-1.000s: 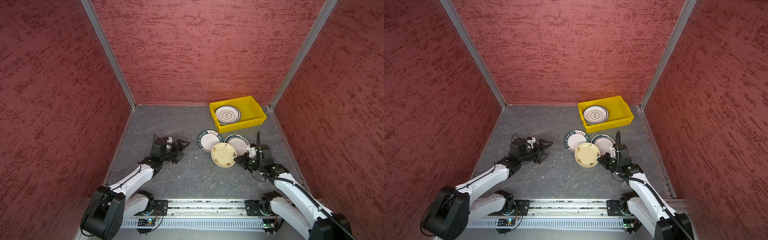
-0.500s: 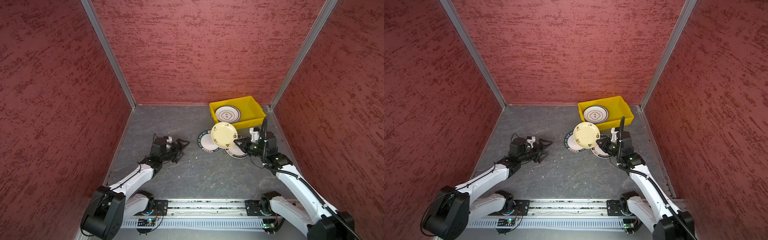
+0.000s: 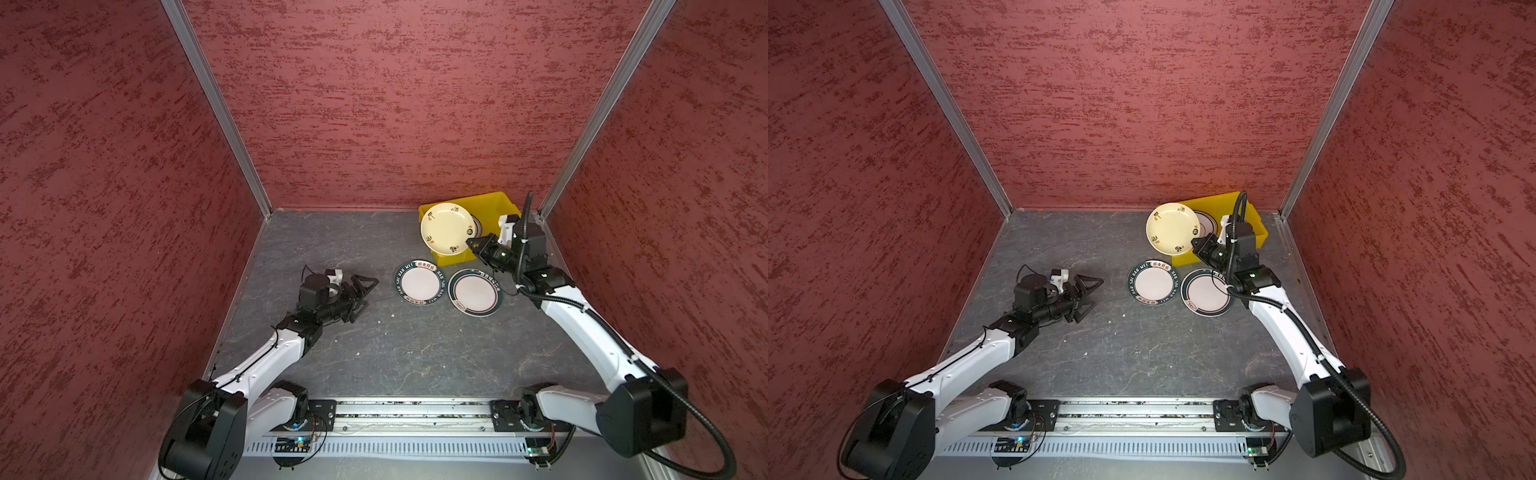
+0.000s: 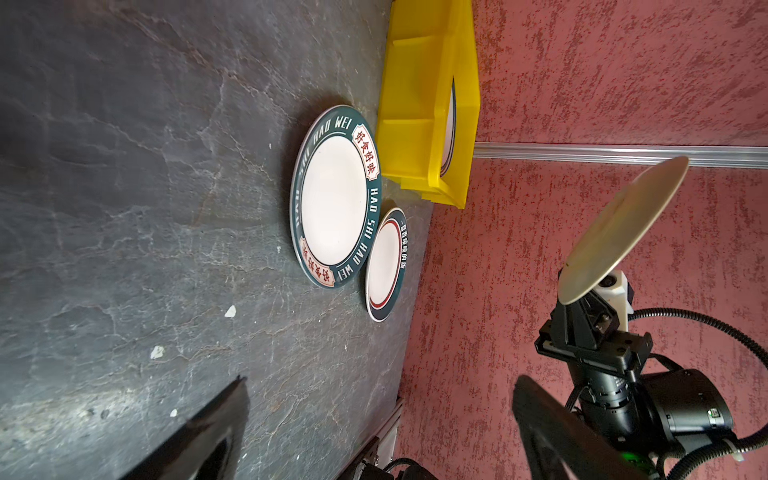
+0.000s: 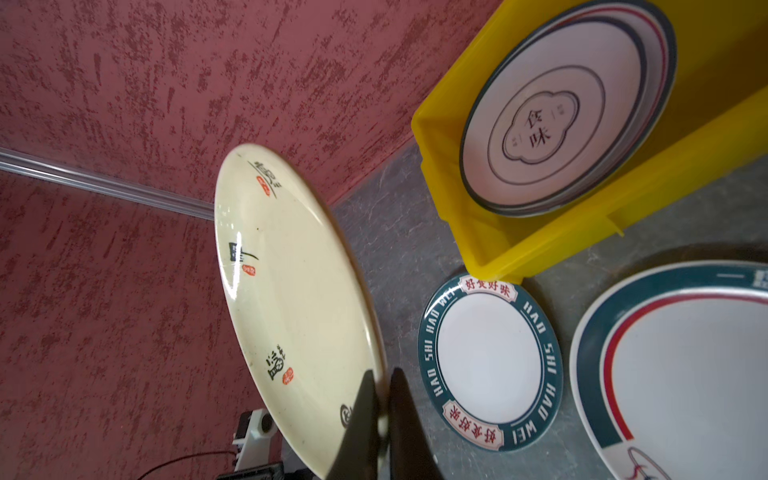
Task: Place the plates into the plastic bin on the countertop
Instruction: 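Carry the cream plate into the yellow bin with the right gripper, then lower the cream plate onto the stacked plates and open the right gripper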
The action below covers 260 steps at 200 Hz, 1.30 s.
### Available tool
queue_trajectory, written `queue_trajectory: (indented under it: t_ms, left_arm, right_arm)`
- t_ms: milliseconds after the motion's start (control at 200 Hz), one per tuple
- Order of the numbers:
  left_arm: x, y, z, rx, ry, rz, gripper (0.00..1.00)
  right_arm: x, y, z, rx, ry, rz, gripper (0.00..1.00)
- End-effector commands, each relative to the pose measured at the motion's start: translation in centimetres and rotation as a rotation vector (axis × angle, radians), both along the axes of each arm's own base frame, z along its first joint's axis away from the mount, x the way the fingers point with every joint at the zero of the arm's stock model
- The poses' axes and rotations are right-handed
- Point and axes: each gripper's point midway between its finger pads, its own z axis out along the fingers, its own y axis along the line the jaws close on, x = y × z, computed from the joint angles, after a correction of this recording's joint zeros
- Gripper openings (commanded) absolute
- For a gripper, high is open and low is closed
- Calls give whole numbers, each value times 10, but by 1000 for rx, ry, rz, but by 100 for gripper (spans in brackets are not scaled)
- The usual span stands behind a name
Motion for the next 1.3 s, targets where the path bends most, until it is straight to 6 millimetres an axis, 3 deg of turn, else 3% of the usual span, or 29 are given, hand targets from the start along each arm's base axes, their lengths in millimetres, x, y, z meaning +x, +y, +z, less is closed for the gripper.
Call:
queue_trajectory:
  t_ms: [0,306,501,987,1298]
  left_arm:
    - [4,0,28,-25,-117,-19,99]
    - [-2,3,63,-33,-286,-36,99]
    - [-6,10,71,-16,-329,-20,99]
    - [-10,28,72,8,-359,23,99]
    - [-6,33,66,7,-322,39,99]
  right_arm:
    - [26,-15,10,-58,-48,-71,0]
    - [78,-51,-16,-90,18,-220,0]
    - [107,-68,-36,-119,61,-270,0]
    - [160,-73,-113,-199,169,-278,0]
    - [175,-63,-128,-171,185,-240,0]
